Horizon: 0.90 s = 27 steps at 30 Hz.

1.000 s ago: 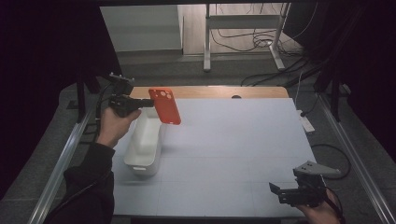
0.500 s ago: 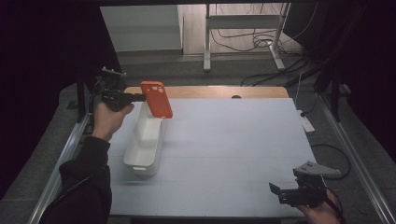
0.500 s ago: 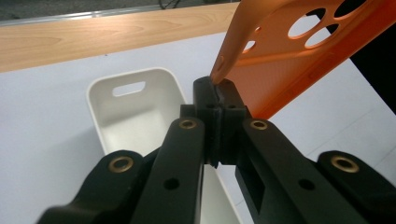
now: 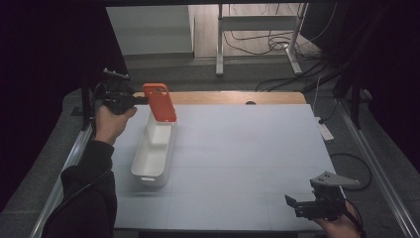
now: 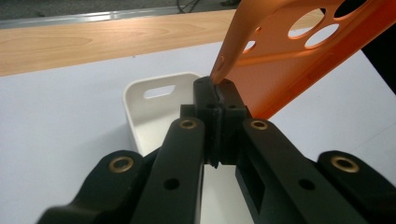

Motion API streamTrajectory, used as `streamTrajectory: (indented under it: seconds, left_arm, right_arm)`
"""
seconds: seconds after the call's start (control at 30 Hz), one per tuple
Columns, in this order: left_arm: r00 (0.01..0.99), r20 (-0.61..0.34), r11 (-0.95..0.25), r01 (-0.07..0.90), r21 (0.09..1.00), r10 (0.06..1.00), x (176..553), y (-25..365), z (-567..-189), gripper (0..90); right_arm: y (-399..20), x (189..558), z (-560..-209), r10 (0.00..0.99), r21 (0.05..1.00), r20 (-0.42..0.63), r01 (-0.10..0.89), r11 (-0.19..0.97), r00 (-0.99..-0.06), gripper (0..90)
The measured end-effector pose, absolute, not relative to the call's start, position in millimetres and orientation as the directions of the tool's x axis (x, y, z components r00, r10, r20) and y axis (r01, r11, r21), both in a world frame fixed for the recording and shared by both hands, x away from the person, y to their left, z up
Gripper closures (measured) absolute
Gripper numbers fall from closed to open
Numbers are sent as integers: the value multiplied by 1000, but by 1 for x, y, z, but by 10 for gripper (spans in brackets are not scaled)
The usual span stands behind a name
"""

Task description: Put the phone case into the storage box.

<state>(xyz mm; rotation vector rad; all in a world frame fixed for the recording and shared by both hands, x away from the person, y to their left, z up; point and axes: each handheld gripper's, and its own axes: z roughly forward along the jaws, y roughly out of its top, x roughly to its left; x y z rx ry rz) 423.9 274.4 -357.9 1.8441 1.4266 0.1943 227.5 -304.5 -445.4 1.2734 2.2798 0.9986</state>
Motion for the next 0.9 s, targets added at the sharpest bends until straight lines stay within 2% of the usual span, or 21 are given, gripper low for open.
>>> streamTrajectory:
  seconds: [0.9]
  left_arm:
    - [288, -302, -34, 773, 634, 909, 444, 282, -386, 892]
  right_arm:
    - [-304, 228, -446, 839, 710, 36, 604, 361, -543, 0]
